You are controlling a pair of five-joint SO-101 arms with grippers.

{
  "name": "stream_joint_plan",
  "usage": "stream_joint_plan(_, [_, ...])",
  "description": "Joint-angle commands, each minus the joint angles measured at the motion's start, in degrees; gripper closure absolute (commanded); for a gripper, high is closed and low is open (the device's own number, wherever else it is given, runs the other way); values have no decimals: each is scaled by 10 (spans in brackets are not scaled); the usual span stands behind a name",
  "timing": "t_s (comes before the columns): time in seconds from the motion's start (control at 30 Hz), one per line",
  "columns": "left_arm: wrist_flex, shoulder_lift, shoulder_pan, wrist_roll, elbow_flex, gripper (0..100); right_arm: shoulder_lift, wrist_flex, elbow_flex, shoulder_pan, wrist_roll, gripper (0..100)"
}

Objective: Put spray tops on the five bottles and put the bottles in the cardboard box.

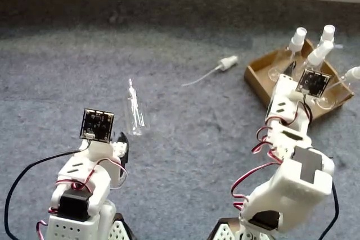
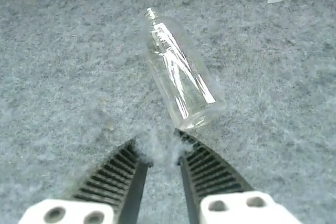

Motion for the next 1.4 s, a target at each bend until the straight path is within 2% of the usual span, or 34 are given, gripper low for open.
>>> stream_joint_plan(0.0, [-2, -6, -2, -7, -4, 965, 6, -18, -55, 7, -2, 786])
stream_joint_plan(0.57, [-2, -6, -1, -7, -2, 963, 44, -20, -79, 7, 0, 780])
stream_joint_plan(0.73, [-2, -6, -1, -7, -1, 963, 46, -19, -76, 7, -1, 731])
stream_joint_plan(1.17, [-2, -6, -1, -7, -1, 963, 42, -19, -49, 6, 0, 728])
stream_joint_plan(1.3, [-2, -6, -1, -7, -1, 963, 42, -18, -48, 0, 56, 728])
stream_joint_plan(1.37, [-2, -6, -1, -7, -1, 963, 42, -18, -48, -1, 62, 728])
